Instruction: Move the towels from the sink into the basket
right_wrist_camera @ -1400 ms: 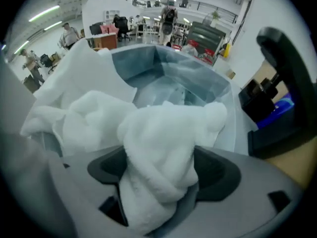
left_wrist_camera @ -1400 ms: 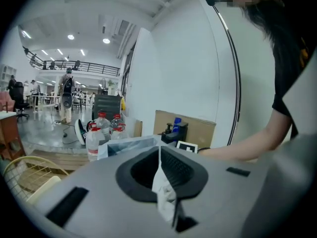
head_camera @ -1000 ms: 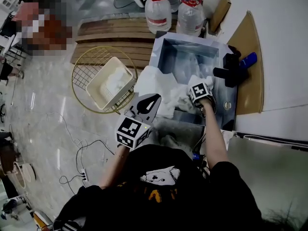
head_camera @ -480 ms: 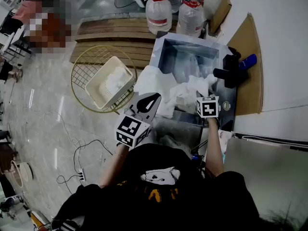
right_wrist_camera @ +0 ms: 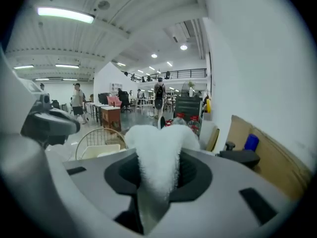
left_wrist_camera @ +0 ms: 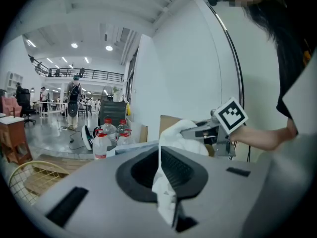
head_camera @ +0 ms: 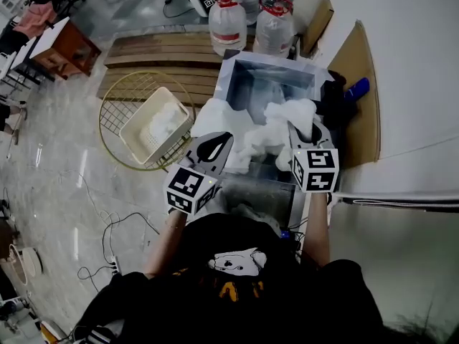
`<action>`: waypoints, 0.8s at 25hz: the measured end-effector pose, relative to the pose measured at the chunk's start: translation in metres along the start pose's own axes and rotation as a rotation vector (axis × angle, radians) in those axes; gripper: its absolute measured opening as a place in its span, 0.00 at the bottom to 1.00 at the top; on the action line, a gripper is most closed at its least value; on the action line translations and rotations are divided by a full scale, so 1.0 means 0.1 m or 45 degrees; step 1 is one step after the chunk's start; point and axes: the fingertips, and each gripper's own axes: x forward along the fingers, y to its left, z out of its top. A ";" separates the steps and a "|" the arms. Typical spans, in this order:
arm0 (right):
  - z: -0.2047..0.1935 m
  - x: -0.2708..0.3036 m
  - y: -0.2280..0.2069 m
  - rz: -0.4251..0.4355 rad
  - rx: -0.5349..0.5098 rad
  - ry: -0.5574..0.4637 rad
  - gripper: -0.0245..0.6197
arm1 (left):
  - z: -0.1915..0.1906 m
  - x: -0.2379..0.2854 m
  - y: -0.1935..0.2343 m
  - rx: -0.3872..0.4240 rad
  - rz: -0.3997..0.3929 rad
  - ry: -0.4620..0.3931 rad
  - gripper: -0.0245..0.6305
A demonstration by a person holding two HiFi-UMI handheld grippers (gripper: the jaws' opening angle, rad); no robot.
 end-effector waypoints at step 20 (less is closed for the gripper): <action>2.33 -0.07 1.09 0.238 -0.232 -0.566 0.21 | 0.03 -0.80 0.76 -0.068 0.286 -0.101 0.07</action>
